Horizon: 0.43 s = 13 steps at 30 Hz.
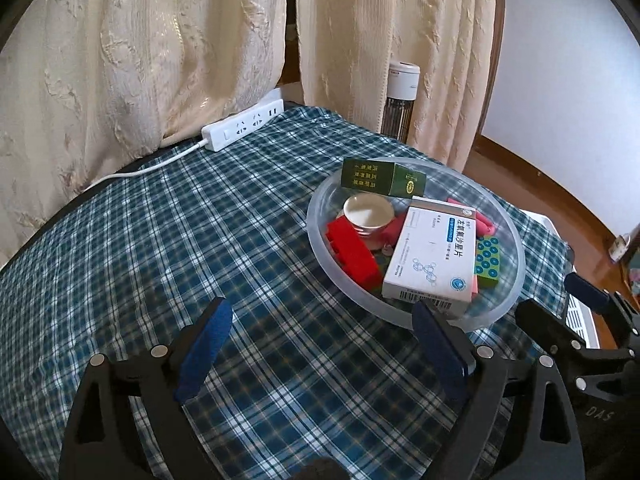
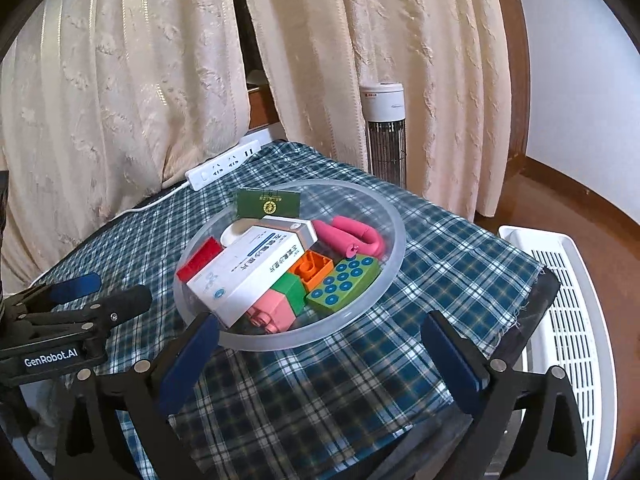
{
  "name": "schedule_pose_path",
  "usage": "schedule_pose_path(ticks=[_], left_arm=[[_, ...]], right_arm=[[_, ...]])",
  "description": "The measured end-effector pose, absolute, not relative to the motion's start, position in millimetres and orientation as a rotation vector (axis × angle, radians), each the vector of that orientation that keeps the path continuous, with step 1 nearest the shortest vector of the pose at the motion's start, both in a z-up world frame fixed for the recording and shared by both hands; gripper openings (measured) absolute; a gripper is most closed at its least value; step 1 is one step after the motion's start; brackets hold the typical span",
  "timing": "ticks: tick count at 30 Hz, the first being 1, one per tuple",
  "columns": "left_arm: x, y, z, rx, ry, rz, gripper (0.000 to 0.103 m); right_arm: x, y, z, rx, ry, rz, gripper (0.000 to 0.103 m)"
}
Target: Organize objects
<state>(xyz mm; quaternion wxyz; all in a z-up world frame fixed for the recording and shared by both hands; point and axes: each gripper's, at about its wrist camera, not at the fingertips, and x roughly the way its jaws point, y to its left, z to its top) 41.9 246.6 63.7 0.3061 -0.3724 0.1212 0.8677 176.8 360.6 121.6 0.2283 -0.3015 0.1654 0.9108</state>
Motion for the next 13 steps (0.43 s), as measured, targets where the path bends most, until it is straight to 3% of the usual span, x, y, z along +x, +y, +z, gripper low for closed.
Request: schedule_pose_path(ticks=[13], left_arm=[[48.9, 253.9, 64.2, -0.962, 0.36, 2.288, 0.095]], right_arm=[[177.4, 361.1, 118.7, -0.84, 0.445, 2.503, 0.102]])
